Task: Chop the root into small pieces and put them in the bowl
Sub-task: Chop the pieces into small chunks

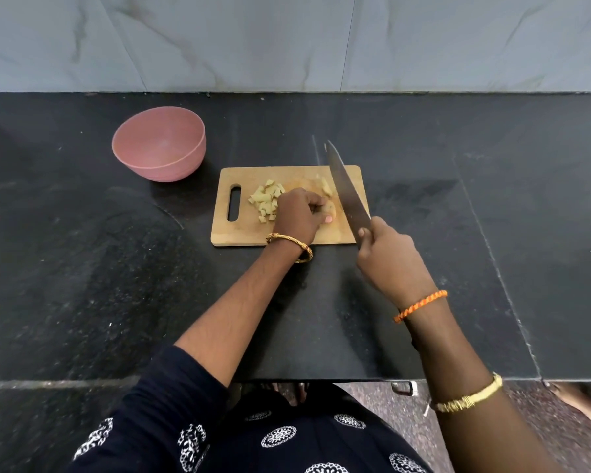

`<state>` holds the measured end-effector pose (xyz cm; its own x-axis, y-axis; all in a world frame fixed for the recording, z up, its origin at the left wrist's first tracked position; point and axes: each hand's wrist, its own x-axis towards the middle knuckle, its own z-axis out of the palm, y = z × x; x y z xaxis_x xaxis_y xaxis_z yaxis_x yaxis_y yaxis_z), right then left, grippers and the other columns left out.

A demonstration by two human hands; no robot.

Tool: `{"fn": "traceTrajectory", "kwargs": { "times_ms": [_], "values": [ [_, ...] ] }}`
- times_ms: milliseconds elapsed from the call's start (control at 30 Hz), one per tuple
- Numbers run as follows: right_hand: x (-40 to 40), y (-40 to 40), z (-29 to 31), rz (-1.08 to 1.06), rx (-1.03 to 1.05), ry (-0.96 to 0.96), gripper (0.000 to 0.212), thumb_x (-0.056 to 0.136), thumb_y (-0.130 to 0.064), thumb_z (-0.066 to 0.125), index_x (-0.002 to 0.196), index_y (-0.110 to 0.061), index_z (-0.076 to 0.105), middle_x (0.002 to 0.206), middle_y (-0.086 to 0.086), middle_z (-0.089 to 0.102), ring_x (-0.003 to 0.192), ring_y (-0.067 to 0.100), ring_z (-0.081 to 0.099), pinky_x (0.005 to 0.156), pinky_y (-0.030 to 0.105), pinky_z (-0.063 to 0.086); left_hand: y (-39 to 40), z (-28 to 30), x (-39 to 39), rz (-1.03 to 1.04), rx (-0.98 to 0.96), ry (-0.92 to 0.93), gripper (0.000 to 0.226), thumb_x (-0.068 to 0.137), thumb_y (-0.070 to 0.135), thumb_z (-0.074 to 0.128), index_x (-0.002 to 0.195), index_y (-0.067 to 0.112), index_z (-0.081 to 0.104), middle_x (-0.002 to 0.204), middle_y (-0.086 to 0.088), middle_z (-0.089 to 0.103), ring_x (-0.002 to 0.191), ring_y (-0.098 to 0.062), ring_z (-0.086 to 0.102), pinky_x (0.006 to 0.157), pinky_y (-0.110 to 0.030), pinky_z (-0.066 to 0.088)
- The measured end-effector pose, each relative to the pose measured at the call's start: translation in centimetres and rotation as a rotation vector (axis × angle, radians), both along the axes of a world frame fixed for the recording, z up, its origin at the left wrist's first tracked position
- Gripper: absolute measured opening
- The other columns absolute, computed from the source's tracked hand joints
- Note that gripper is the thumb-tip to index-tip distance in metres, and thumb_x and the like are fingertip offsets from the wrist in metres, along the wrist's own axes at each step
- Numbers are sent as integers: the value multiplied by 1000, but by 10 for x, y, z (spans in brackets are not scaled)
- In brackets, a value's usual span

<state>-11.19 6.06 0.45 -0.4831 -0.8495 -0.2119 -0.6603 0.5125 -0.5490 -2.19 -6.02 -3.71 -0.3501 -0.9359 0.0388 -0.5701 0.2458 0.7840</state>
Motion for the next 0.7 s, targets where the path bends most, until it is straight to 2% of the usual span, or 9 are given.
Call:
{"fn": "traceTrajectory", "kwargs": {
  "times_ms": [133,300,400,700],
  "values": [
    [2,-14,-8,24,65,21,25,100,-27,34,106,-8,49,99,20,60,85,35,57,75,40,49,2,1,0,-10,-4,-15,39,70,6,79,107,1,68,107,-12,68,96,-20,63,81,-14,40],
    [5,-18,-12,28,97,36,25,100,-27,34,110,-9,48,100,18,59,86,33,59,77,41,53,1,3,0,-10,3,-12,39,70,5,78,107,1,68,106,-12,69,96,-21,63,83,-17,42],
    [7,-18,-12,30,107,66,24,99,-26,36,113,-9,46,97,17,56,87,34,58,75,40,51,0,1,0,-2,15,5,38,70,3,78,107,0,68,107,-12,68,95,-19,63,82,-14,41],
    [9,-9,-14,33,115,97,21,99,-25,36,111,-10,45,92,17,56,86,37,59,75,45,53,-1,2,1,21,50,47,38,68,2,79,104,0,69,104,-12,70,91,-16,63,82,-11,42]
  ]
}}
